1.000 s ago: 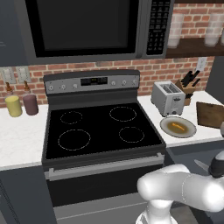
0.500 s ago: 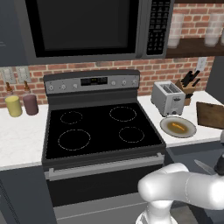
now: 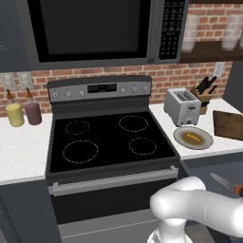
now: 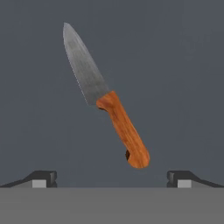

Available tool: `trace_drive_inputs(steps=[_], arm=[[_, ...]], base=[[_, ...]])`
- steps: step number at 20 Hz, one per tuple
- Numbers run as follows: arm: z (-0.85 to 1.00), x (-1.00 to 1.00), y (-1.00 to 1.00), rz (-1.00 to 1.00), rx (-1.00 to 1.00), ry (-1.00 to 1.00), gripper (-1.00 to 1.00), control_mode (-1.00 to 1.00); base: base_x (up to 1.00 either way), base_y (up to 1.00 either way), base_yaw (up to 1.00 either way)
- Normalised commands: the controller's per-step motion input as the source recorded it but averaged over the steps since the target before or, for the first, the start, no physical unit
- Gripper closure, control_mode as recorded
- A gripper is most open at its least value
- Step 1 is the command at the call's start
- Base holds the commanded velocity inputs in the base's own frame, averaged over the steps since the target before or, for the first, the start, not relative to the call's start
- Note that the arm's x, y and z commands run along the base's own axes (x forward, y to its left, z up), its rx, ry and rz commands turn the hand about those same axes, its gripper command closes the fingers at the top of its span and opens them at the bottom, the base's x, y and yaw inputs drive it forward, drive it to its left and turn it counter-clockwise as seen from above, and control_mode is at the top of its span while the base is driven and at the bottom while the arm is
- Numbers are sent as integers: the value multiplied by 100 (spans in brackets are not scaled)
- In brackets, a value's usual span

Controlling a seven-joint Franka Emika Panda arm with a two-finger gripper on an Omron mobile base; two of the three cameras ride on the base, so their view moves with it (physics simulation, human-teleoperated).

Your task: Pick up the knife from the drawer and place it on the cutting board. Then place the meat from the plate to the cutting board.

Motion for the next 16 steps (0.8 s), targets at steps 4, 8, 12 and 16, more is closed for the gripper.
trace_drive_inputs(steps=[4,8,12,16], arm=[[-8,0,-14,0,0,0,-100,-100],[-6,0,-2,0,0,0,-100,-100],[-13,1,0,0,0,0,-100,-100],[-31,9,0,1,0,0,-100,-100]], base=[[0,0,0],[0,0,0],[0,0,0],[0,0,0]])
